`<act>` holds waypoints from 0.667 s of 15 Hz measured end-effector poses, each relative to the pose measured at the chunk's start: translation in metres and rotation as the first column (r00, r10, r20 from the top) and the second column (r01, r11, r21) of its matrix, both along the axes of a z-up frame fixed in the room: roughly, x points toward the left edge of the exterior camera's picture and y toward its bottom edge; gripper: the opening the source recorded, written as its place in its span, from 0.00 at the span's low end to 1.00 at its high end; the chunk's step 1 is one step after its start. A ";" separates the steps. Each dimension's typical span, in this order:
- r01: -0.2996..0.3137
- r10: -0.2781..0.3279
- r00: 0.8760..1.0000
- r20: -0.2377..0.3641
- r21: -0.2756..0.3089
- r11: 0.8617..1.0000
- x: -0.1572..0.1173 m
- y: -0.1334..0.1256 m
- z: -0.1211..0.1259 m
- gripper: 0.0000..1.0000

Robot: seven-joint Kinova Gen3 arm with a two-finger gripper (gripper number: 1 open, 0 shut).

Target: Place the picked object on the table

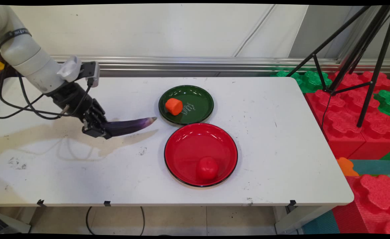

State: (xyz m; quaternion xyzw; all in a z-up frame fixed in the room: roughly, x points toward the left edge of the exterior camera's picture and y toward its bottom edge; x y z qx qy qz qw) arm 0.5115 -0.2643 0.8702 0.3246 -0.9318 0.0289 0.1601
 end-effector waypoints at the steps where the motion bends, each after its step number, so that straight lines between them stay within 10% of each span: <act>1: -0.013 0.013 1.000 0.007 0.005 1.000 0.003 0.000 -0.003 0.00; 10: -0.118 0.116 0.992 0.041 0.053 0.992 0.013 0.001 -0.040 0.00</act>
